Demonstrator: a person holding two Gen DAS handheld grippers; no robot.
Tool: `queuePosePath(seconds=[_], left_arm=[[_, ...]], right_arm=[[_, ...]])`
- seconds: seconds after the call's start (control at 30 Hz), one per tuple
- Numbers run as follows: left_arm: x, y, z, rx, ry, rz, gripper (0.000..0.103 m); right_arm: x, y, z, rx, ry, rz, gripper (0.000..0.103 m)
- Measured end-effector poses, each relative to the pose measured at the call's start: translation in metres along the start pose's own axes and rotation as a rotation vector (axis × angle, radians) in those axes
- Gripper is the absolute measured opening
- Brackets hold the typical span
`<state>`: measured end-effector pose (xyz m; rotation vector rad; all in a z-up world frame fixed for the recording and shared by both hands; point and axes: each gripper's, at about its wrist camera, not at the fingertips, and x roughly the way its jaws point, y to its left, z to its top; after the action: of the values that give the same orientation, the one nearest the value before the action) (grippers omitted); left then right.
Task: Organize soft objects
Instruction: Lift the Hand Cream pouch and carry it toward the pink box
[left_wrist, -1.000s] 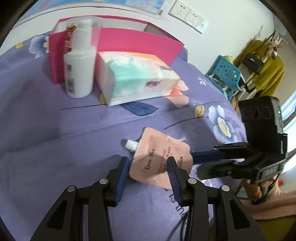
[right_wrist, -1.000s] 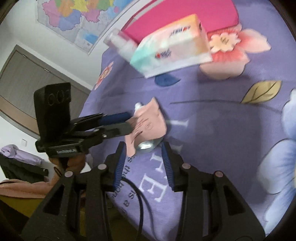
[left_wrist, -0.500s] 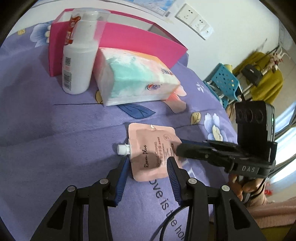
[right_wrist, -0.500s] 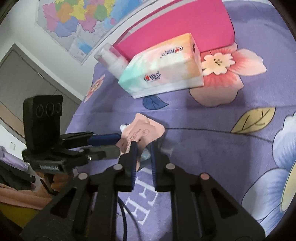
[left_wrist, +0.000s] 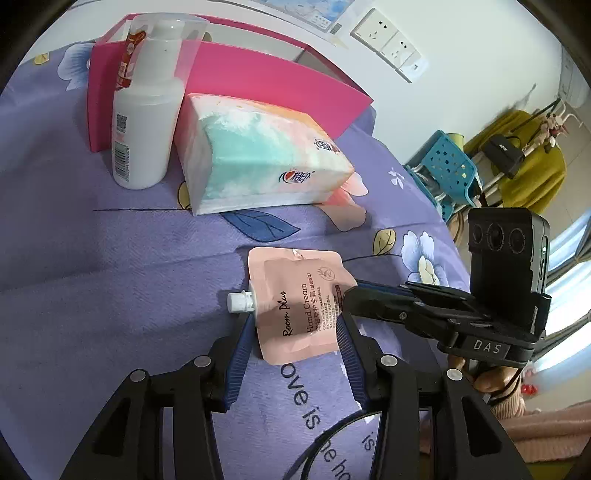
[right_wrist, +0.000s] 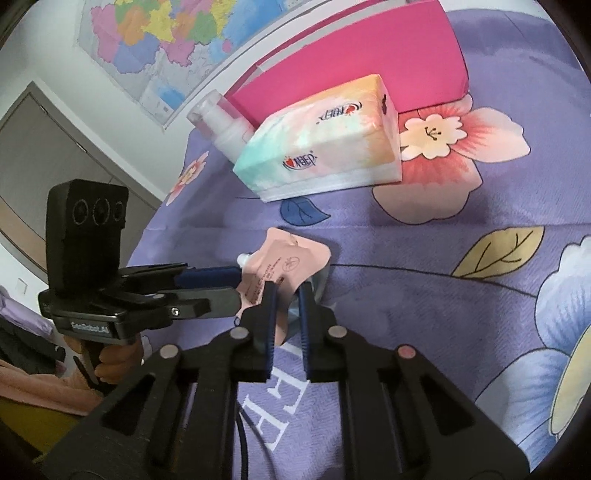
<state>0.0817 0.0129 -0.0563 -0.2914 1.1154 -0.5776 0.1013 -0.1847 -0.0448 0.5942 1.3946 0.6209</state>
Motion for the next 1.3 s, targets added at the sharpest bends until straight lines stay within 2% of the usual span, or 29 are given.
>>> queuePosePath(seconds=[0.2,0.47,1.0,1.3], left_arm=[[-0.010,-0.014,0.005,0.031,-0.036,0.003,0.046],[-0.020,-0.031,0.014,0.088,-0.077,0.044,0.046],[-0.031,-0.038,0.020,0.121,-0.113,0.061,0.046],[-0.042,-0.046,0.034,0.147,-0.155,0.071,0.046]], right_arm=[[-0.013,0.005,0.005,-0.017,-0.034,0.005,0.014],[-0.027,0.017,0.013,-0.060,-0.077,0.000,0.014],[-0.034,0.023,0.022,-0.089,-0.110,0.000,0.014],[-0.041,0.028,0.038,-0.112,-0.145,-0.002,0.014]])
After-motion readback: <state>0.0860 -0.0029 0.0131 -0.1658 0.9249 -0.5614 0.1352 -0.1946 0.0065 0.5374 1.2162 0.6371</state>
